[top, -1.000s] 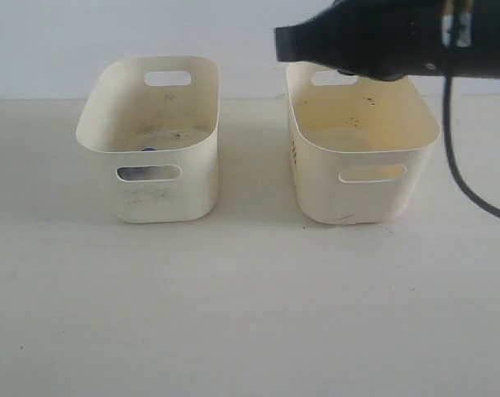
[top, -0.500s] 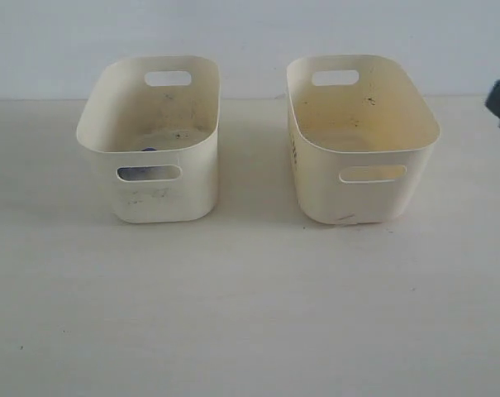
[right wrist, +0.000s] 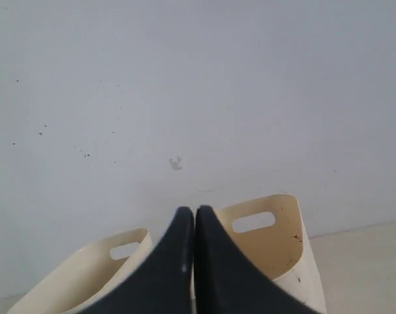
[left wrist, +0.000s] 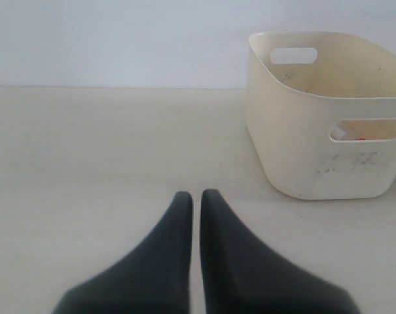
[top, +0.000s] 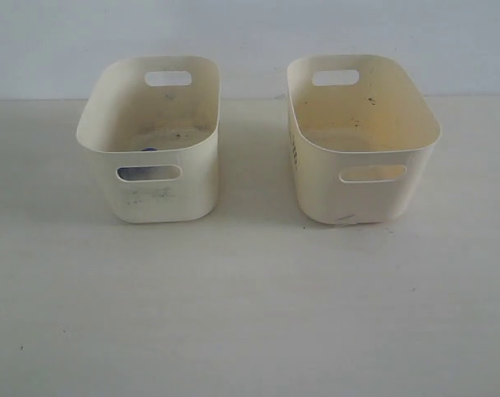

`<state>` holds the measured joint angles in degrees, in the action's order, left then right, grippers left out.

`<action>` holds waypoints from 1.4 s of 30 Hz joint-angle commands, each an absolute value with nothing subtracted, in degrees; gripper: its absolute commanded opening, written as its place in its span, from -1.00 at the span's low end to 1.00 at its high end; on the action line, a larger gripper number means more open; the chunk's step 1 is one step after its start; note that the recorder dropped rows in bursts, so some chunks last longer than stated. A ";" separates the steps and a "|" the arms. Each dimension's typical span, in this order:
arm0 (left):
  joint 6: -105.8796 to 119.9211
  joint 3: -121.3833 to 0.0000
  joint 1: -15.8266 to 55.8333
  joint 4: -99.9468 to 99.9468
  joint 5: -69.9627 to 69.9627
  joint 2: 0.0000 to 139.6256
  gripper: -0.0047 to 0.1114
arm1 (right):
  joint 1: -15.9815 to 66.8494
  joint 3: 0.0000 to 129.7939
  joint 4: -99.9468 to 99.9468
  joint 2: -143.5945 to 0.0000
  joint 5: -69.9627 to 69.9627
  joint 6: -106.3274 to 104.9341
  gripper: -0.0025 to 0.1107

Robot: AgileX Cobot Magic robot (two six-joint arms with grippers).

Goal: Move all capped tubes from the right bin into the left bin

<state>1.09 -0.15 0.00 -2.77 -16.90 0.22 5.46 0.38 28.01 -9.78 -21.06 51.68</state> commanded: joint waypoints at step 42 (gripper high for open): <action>0.97 0.00 0.23 -3.27 -16.94 0.00 -0.85 | 5.10 0.00 -7.97 -1.10 20.02 3.10 -0.96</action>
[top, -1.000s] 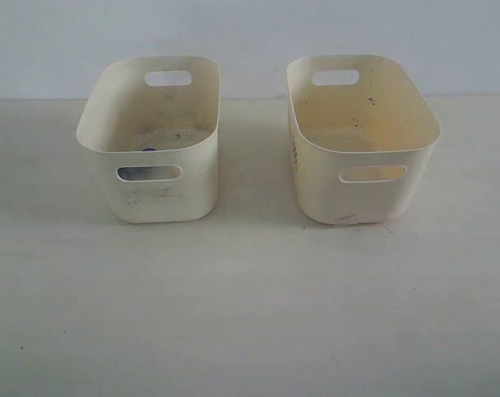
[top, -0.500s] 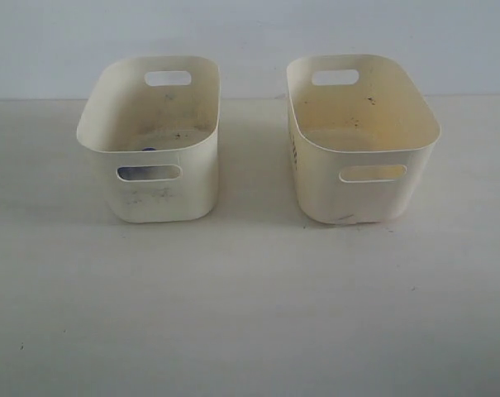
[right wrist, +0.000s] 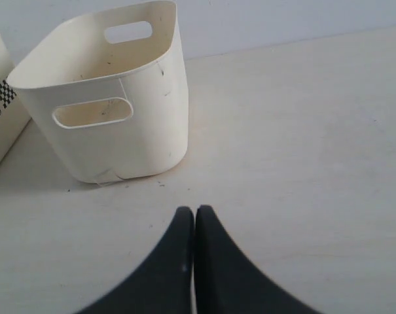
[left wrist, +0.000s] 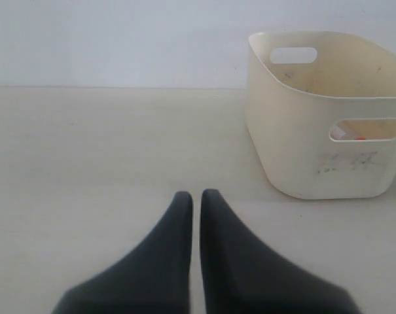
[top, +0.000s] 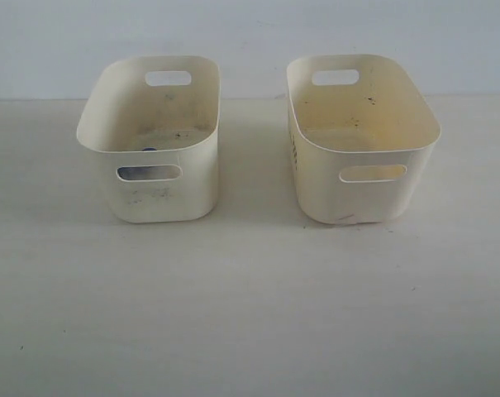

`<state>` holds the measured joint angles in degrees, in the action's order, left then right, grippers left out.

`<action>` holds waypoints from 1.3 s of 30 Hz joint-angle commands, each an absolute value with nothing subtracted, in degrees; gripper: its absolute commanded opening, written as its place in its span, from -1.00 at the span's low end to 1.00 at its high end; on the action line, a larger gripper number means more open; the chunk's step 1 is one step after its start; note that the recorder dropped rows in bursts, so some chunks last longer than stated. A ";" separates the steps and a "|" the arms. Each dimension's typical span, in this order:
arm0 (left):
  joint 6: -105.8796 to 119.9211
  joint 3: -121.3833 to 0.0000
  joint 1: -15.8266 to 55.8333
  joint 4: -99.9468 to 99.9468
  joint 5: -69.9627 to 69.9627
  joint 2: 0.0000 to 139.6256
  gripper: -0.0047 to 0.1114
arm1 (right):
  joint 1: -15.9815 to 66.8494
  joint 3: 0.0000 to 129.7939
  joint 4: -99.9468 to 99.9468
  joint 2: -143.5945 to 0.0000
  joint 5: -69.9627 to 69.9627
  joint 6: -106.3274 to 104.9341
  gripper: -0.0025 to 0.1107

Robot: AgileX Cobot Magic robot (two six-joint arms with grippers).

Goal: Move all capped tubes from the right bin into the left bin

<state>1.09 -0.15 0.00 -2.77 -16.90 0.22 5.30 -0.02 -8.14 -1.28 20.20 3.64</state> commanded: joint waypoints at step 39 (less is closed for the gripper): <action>0.97 0.00 0.23 -3.27 -16.94 0.00 -0.85 | 5.10 0.00 -7.97 -1.10 19.13 3.10 -0.96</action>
